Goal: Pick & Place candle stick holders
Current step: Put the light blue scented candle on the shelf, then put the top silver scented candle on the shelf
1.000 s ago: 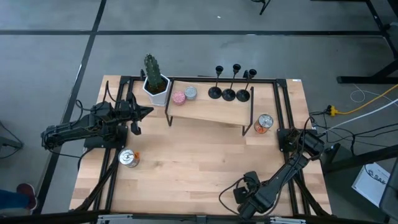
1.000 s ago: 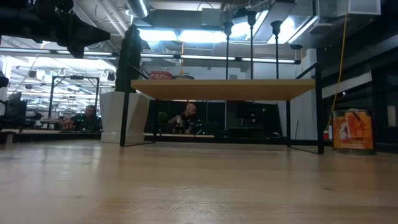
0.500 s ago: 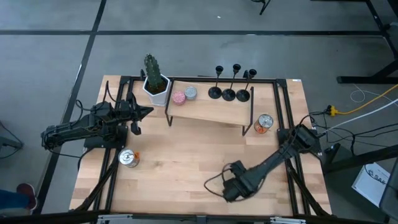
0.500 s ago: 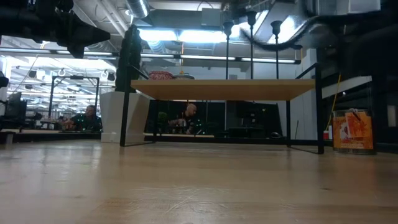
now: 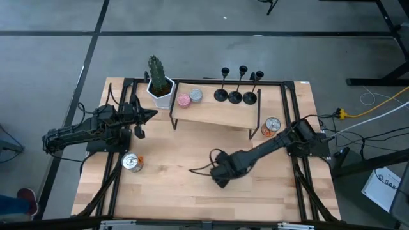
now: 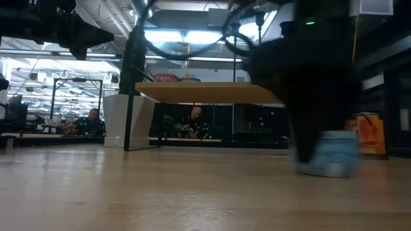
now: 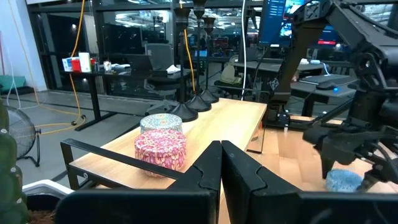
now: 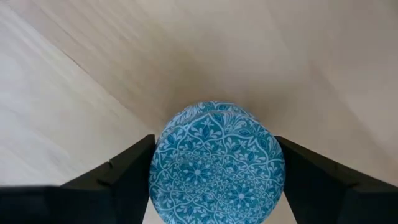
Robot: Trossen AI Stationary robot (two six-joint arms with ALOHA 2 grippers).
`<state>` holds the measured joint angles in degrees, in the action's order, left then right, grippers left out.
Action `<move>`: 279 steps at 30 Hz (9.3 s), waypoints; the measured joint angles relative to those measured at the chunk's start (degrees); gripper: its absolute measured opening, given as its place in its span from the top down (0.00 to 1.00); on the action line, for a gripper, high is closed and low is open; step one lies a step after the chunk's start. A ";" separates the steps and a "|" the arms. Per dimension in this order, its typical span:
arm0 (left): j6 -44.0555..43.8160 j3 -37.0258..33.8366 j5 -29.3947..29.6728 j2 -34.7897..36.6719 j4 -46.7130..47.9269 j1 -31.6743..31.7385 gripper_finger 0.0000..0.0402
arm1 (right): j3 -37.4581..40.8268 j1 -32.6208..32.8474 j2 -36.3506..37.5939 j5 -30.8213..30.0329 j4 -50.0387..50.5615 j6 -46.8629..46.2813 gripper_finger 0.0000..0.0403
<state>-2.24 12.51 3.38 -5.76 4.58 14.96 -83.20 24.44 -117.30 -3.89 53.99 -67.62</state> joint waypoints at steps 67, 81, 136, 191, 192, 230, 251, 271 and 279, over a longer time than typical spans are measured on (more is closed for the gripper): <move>0.00 -0.01 0.01 0.00 -0.02 -0.01 0.99 | -17.33 -23.99 0.09 -29.89 -20.70 39.37 0.17; 0.00 -0.01 0.00 0.00 -0.01 -0.02 0.99 | -19.31 -24.67 0.18 -30.43 -20.42 40.33 0.16; 0.00 -0.02 0.01 0.00 0.00 -0.02 0.99 | -17.75 -0.21 19.51 -19.89 36.05 8.79 0.58; 0.00 -0.02 0.00 0.00 0.00 -0.02 0.99 | 26.95 -5.10 41.77 -9.56 26.17 3.37 0.71; 0.00 -0.02 0.02 0.00 -0.04 -0.02 0.99 | 26.95 -5.76 42.04 -9.56 26.69 5.35 0.71; 0.00 -0.02 0.00 0.00 -0.02 0.00 0.99 | 34.64 -9.51 42.31 -12.39 21.59 37.91 0.70; 0.00 -0.02 0.02 0.00 -0.02 -0.02 0.99 | 35.71 -11.62 42.30 -15.76 23.40 33.75 0.73; 0.00 -0.02 0.01 0.00 -0.02 -0.01 0.99 | 35.71 -14.37 42.32 -17.10 20.32 39.67 0.73; 0.00 -0.02 0.01 0.00 -0.02 -0.01 0.99 | 35.71 -14.42 42.32 -19.07 19.29 40.00 0.73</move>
<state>-2.24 12.49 3.39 -5.76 4.56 14.95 -47.48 10.02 -74.98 -22.96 73.27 -27.62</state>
